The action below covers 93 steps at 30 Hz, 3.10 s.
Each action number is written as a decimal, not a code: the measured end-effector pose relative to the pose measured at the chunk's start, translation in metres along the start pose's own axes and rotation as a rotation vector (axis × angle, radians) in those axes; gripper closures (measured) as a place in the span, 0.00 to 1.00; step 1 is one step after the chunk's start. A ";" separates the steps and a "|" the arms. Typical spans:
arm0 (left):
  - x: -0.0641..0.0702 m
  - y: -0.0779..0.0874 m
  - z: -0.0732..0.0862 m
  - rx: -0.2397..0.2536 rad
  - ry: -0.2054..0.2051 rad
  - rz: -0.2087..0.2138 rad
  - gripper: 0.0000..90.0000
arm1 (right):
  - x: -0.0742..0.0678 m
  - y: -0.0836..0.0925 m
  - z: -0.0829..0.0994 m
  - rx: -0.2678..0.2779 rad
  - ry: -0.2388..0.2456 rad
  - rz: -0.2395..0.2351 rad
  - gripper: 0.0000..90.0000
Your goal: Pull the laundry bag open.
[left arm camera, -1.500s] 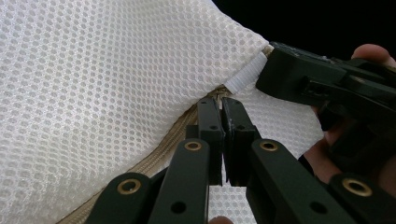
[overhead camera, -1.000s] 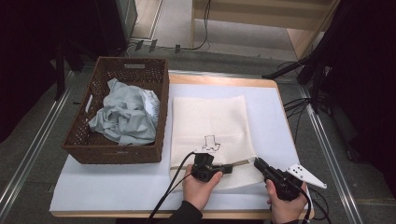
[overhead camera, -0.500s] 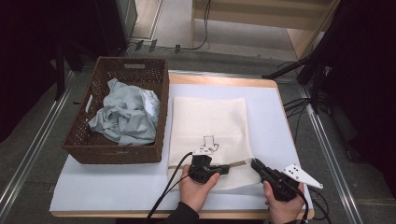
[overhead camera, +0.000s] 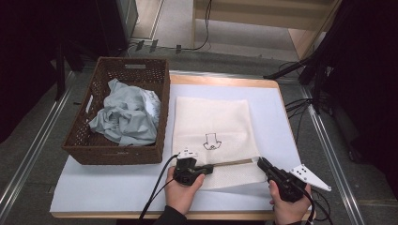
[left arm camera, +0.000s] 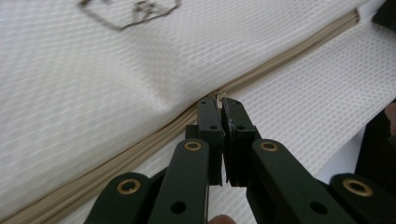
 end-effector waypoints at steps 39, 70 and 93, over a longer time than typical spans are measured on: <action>-0.060 0.074 -0.001 0.054 -0.082 -0.201 0.97 | 0.010 0.001 0.003 -0.012 -0.007 0.023 0.97; -0.078 0.107 -0.006 0.115 -0.105 -0.290 0.98 | 0.007 -0.006 0.024 -0.079 -0.022 0.004 0.96; -0.077 0.113 -0.011 0.176 -0.099 -0.266 0.88 | 0.018 -0.006 0.056 -0.205 -0.111 0.046 0.70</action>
Point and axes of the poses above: each handheld gripper's, and its own axes: y roughly backward along the jaws, z roughly out of its underside, x roughly to its right, the point moved 10 cm from there along -y, roughly forward along the jaws, and after that the axes turned 11 degrees about x, right-handed, at the moved point
